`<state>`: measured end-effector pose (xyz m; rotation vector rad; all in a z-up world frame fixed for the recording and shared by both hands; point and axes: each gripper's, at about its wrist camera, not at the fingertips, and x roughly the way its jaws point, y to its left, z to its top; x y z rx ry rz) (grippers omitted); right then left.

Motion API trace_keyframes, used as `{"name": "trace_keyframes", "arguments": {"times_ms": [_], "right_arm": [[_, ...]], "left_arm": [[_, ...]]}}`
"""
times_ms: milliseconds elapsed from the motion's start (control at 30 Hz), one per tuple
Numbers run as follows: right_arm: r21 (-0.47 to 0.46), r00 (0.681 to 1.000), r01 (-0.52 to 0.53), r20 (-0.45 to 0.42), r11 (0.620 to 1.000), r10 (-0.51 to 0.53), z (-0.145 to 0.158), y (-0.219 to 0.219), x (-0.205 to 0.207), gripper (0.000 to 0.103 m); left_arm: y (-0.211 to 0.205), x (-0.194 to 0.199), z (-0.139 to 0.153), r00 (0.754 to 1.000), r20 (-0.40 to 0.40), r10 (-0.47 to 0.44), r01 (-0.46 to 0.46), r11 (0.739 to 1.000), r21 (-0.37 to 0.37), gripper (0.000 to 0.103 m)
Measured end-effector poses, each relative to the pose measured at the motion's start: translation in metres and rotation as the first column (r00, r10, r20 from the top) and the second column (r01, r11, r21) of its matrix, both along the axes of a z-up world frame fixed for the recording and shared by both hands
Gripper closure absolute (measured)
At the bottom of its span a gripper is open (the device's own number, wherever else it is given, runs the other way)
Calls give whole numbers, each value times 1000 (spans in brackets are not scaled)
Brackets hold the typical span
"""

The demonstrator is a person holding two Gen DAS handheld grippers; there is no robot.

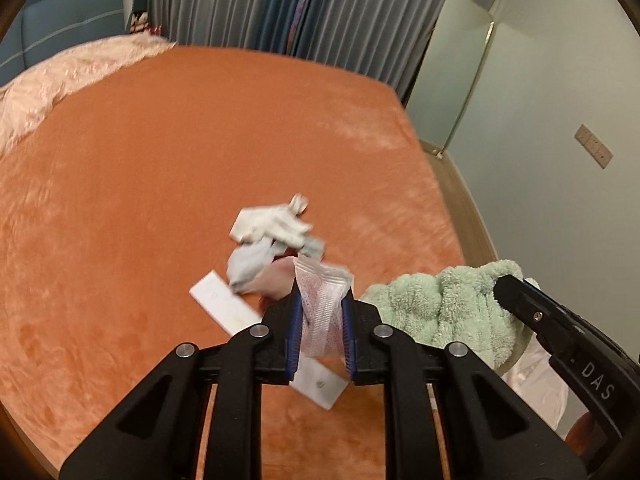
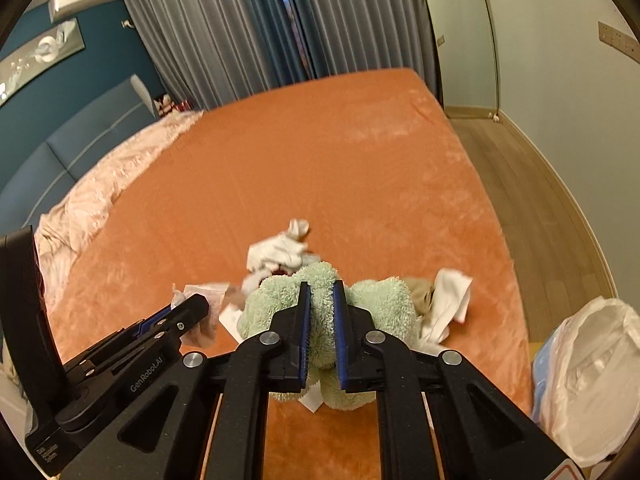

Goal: Collect trash
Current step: 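Carry the headband and pink bag over the bin and release both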

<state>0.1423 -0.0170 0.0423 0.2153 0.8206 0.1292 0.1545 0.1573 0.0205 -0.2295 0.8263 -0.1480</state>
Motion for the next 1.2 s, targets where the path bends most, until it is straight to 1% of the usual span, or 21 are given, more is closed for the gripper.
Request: {"name": "trace_keyframes", "arguments": {"times_ms": [67,200,300,333,467,567,700,800,867,1000,1067,1200], "right_arm": [[8,999,12,32,1000,-12,20,-10,-6,92],[18,994,39,100,999,-41,56,-36,-21,92],[10,987,73,144,997,-74,79,-61,-33,92],[8,984,83,155,996,-84,84,-69,-36,92],[-14,968,153,201,988,-147,106,-115,-57,92],[-23,955,207,219,978,-197,114,-145,-74,92],[-16,934,291,223,956,-281,116,-193,-99,92],[-15,917,347,214,938,-336,111,-225,-115,92],[-13,908,377,203,926,-367,105,-243,-124,92],[-31,887,437,180,899,-425,88,-275,-139,92],[-38,877,463,165,886,-451,78,-288,-147,92],[-11,857,506,115,862,-502,55,-318,-157,92]], "left_arm": [[-12,-2,23,999,30,-24,24,1000,0,87],[-42,-6,59,994,78,-73,75,997,-15,87],[-64,-7,78,989,96,-109,113,993,-33,87],[-77,-9,88,985,110,-130,134,990,-37,87],[-124,-19,110,967,153,-202,206,978,-13,87],[-163,-24,118,953,159,-258,264,964,-17,87],[-211,-35,120,932,162,-324,330,944,-11,87],[-254,-46,117,911,158,-382,387,922,-2,87],[-274,-51,112,898,150,-415,420,908,-1,87],[-314,-60,100,872,125,-473,477,879,-4,87],[-326,-62,93,857,117,-501,505,863,-6,86],[-359,-68,74,831,80,-551,551,834,22,86]]}}
